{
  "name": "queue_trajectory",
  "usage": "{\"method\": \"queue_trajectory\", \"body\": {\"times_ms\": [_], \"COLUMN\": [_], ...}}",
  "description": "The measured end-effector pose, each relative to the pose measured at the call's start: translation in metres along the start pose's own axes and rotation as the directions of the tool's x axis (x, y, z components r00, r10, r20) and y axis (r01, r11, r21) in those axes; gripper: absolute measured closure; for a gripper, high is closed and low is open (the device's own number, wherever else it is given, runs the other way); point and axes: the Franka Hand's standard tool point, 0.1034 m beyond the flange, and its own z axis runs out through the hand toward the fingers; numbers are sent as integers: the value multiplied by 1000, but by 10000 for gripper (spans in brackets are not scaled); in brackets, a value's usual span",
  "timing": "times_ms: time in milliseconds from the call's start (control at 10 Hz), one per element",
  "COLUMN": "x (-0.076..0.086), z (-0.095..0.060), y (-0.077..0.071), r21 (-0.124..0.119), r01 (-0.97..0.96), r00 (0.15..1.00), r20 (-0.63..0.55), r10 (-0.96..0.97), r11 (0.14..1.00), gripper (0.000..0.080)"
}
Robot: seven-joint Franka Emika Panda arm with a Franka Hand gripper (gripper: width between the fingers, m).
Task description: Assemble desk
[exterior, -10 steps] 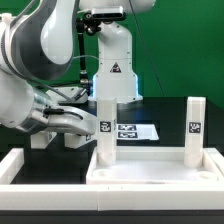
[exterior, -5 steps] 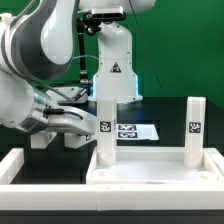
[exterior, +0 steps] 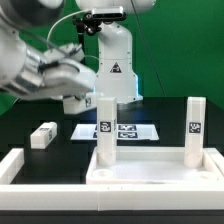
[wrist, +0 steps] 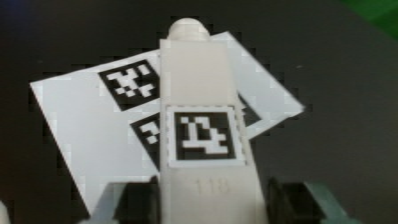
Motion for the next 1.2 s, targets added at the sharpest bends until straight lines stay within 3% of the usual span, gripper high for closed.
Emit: {"method": "queue_trajectory", "body": {"times_ms": [100,300,400,500,600,800,900,1000,1200], "x": [-23,-37,-43,-20,-18,-20,-15,-17,-9], "z": [-2,-5,3,11,15,9,2,-7,-36], "y": [-13,-52,-71,-73,-68,-78,-97,-124,-158], "r21": [4,-9,-12,61,55,55,48,24,-66], "r01": [-10,-44,-71,-90,-95,-68,-103,-90,-79], "r00": [1000,990,982,957,943,894,848,806,662], "r20": [-9,-134,-177,-271,-315,-439,-519,-585,-749], "r10": [11,42,68,104,107,86,113,87,3], "r11": [1000,999,997,994,994,996,993,996,995], "gripper": [512,512,512,512,512,512,512,512,512]}}
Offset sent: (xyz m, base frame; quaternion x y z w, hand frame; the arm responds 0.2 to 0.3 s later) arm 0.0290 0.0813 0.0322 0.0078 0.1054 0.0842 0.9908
